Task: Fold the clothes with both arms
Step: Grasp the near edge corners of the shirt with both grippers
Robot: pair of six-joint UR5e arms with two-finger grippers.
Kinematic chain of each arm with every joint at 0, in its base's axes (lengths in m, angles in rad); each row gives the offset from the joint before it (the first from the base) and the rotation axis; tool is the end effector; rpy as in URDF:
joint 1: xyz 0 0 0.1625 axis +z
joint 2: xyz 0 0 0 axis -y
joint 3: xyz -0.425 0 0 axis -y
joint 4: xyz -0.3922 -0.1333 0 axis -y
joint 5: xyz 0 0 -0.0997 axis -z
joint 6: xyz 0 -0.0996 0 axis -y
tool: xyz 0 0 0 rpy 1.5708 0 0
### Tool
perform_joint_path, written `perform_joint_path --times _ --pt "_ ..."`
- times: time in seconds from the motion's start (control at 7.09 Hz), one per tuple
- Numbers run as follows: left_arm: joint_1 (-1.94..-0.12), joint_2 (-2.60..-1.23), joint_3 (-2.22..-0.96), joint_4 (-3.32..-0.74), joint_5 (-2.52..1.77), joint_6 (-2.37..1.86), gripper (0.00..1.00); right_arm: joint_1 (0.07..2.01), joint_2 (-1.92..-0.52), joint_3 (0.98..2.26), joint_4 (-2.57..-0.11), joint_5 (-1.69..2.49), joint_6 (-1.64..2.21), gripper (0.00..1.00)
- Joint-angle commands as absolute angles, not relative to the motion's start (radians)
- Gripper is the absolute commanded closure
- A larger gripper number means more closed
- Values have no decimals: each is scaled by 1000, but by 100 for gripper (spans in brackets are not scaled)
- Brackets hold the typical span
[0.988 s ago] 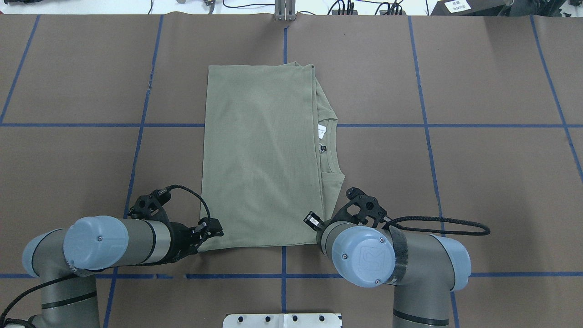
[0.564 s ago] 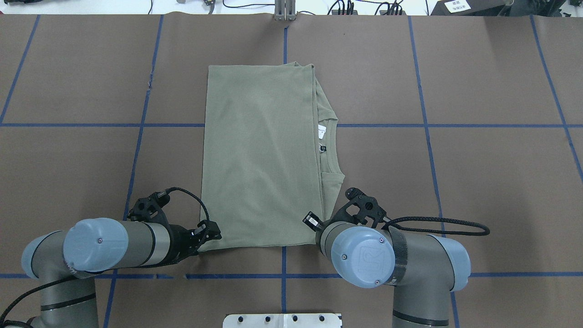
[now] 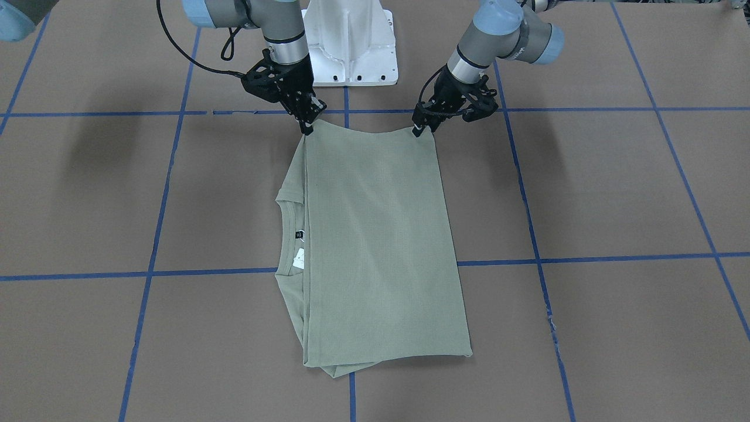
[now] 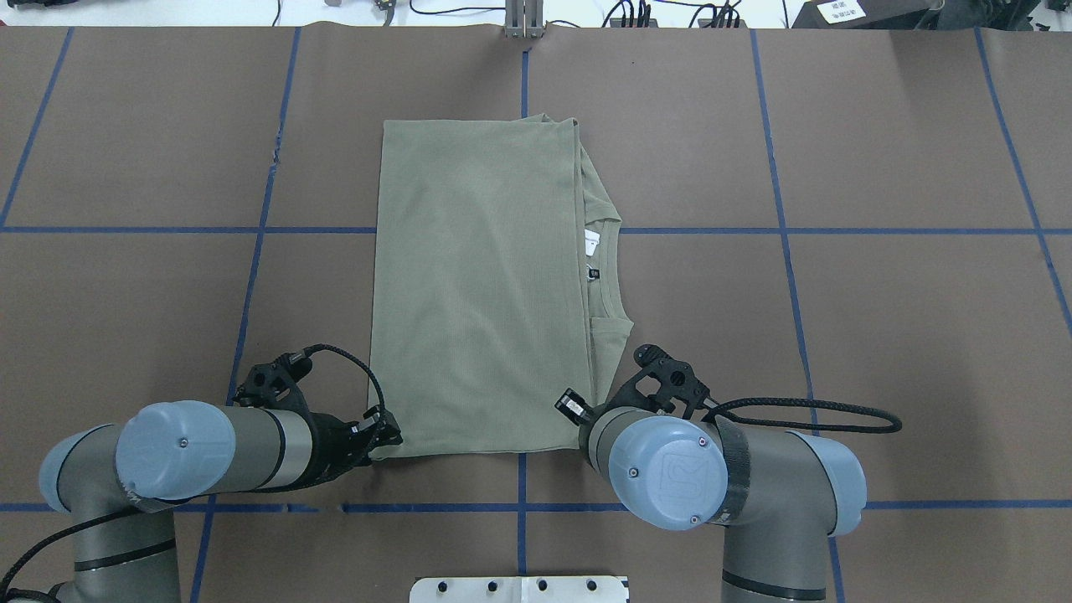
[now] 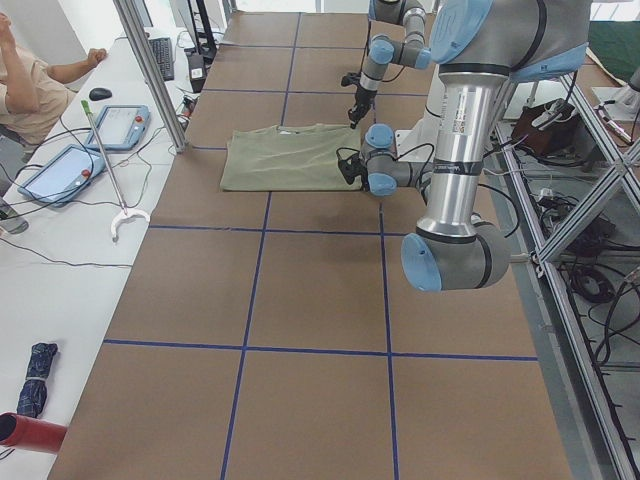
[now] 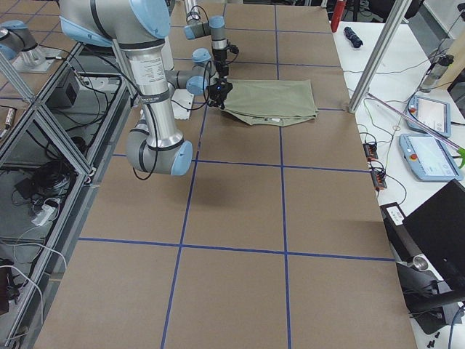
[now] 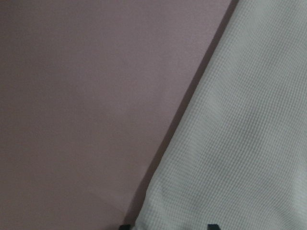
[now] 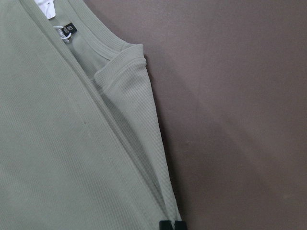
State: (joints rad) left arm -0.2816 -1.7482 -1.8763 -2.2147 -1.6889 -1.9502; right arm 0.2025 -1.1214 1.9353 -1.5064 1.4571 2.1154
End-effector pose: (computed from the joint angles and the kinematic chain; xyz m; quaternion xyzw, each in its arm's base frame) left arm 0.4989 -0.2709 0.3512 -0.0759 0.5301 -0.2441 0.8085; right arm -0.5525 -0.2611 0.2466 -0.0216 -0.4270 0.3523 0.8325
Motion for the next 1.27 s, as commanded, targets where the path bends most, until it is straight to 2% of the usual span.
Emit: perform_joint_path --times 0.0,0.14,0.56,0.71,0.85,0.99,1.13 --pt "-282 -1737 -1882 -2215 -1689 -1950 69 202 -1121 1936 -1506 1457 2115 100" --pt "-282 -1735 -1885 -2214 -1689 -1950 59 204 -1126 1943 -1506 1457 2115 100" --pt "-282 -1735 -1888 -2200 -1690 -1951 57 209 -1126 1959 -1538 1459 2114 100" --pt "-281 -1735 -1888 -2200 -1690 -1950 62 204 -1118 1965 -1566 1459 2114 100" --pt "-282 -1735 -1888 -2200 -1690 -1950 74 206 -1124 1965 -1566 1459 2114 100" --pt "-282 -1735 -1890 -2200 -1690 -1950 98 206 -1126 1964 -1566 1459 2114 100" --pt "-282 -1735 -1891 -2200 -1692 -1950 100 206 -1126 1965 -1566 1459 2114 100"
